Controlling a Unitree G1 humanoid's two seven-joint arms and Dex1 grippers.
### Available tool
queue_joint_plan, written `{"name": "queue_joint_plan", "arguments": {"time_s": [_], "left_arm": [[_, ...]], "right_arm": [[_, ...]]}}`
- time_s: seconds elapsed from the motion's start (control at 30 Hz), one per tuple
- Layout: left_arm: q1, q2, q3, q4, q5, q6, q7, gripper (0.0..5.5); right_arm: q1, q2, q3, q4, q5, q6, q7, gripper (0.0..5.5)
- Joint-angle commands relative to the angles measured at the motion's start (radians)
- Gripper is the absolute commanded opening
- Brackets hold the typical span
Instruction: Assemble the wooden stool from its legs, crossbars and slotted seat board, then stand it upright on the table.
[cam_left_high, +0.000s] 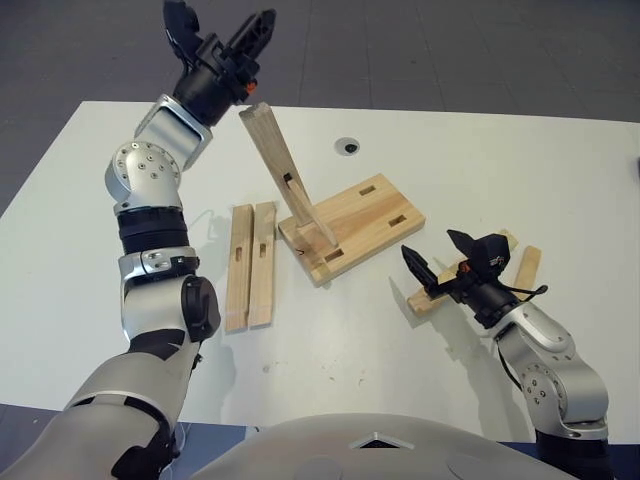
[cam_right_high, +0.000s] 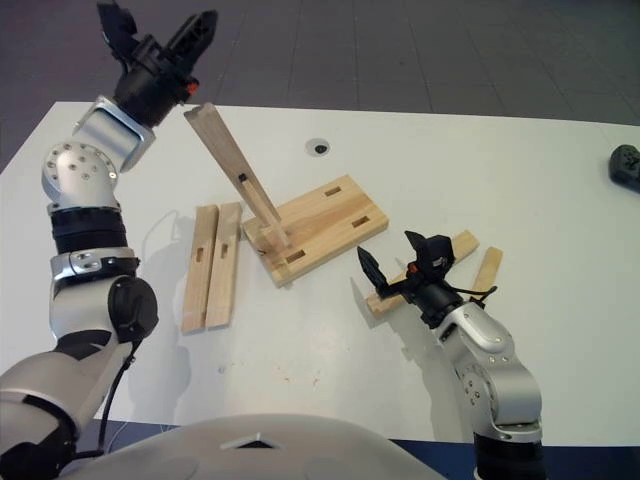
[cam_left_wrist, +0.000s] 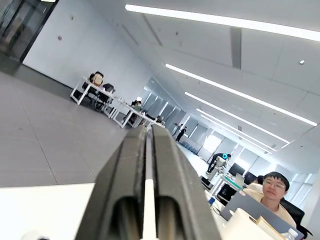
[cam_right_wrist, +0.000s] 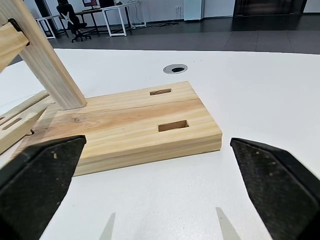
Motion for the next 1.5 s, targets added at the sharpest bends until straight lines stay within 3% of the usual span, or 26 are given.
{"name": "queue_joint_plan", "arguments": {"time_s": [0.03, 0.17, 0.3, 0.47, 0.77, 0.87, 0.93, 1.23, 1.5], "left_arm": [[-0.083, 0.092, 0.005, 0.194, 0.144, -0.180, 0.029, 0.86], [0.002, 0.088, -0.153, 0.292, 0.363, -0.325, 0.003, 1.52], [0.125, 0.068, -0.276, 0.237, 0.472, -0.353, -0.070, 2.19], [0.233, 0.036, -0.323, 0.037, 0.446, -0.249, -0.118, 3.04], [0.530, 0.025, -0.431, -0.603, 0.278, 0.127, -0.093, 4.67], [0.562, -0.003, -0.470, -0.673, 0.255, 0.174, -0.072, 5.17], [0.558, -0.014, -0.484, -0.664, 0.265, 0.171, -0.064, 5.37], [0.390, -0.007, -0.514, -0.411, 0.368, 0.017, -0.141, 5.37], [0.154, -0.009, -0.685, 0.032, 0.621, -0.345, -0.361, 5.37]], "right_arm": [[0.003, -0.003, 0.003, -0.001, -0.011, 0.000, -0.004, 5.40], [0.015, 0.006, 0.000, -0.007, -0.014, -0.007, -0.012, 5.40], [0.017, 0.000, -0.003, -0.005, -0.013, -0.006, -0.008, 5.40], [0.020, -0.006, -0.003, -0.011, -0.015, 0.000, -0.006, 5.40], [0.046, -0.028, -0.041, -0.015, -0.013, 0.001, 0.002, 5.40], [0.065, -0.048, -0.059, -0.025, -0.027, 0.003, 0.004, 5.40], [0.072, -0.063, -0.069, -0.024, -0.038, 0.001, 0.006, 5.40], [0.062, -0.105, -0.070, 0.010, -0.122, 0.001, -0.009, 5.40], [0.068, -0.145, -0.037, 0.038, -0.182, 0.016, 0.012, 5.40]]}}
